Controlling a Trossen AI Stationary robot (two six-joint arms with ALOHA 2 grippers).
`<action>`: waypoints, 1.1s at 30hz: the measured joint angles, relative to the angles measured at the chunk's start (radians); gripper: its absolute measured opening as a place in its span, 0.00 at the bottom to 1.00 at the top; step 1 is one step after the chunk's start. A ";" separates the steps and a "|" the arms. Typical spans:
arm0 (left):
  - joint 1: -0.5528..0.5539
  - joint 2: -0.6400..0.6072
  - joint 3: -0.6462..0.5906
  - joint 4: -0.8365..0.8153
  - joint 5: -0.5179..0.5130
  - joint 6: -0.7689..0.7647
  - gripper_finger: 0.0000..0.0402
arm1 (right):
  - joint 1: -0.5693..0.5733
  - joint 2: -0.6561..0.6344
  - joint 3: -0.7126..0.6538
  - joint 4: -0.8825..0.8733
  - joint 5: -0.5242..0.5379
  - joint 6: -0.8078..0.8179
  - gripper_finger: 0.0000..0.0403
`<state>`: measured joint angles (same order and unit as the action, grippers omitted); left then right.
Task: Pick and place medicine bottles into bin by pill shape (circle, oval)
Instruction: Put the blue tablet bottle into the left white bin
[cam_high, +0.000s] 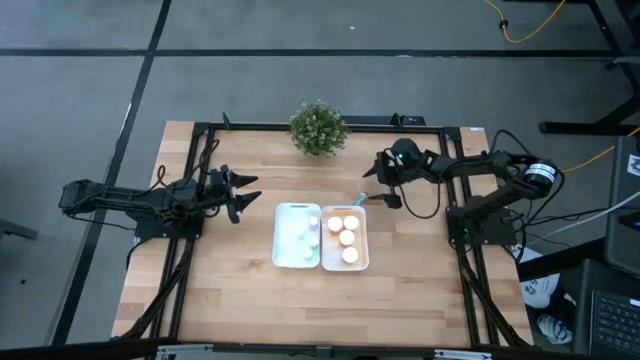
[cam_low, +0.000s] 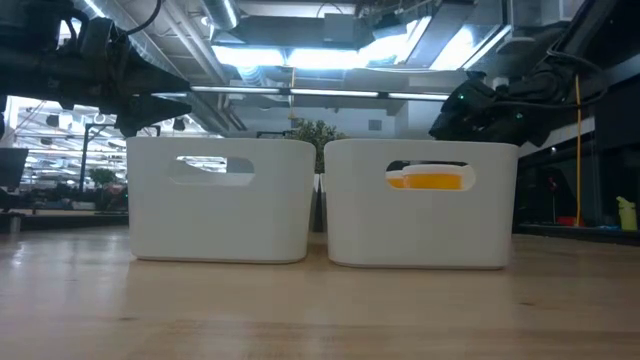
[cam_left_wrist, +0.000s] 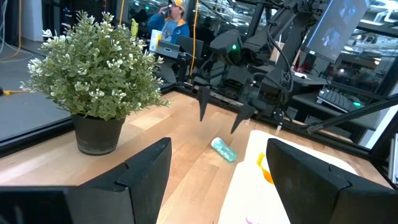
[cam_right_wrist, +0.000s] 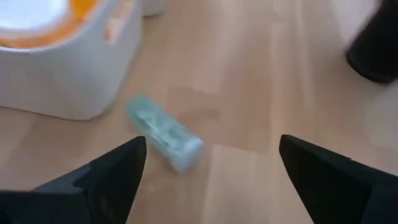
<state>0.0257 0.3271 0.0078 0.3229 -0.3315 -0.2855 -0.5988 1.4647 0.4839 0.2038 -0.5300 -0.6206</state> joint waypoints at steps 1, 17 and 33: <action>0.000 0.000 0.000 0.000 0.000 0.000 0.64 | 0.004 0.000 0.000 -0.003 -0.016 -0.007 0.92; 0.000 0.000 0.000 0.000 0.000 0.000 0.64 | 0.059 0.170 0.001 0.094 0.001 -0.041 0.92; 0.000 0.000 0.000 0.000 0.000 0.000 0.64 | 0.059 0.211 0.001 0.137 -0.021 0.150 0.77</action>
<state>0.0257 0.3267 0.0082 0.3229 -0.3313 -0.2852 -0.5400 1.6760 0.4850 0.3412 -0.5510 -0.4704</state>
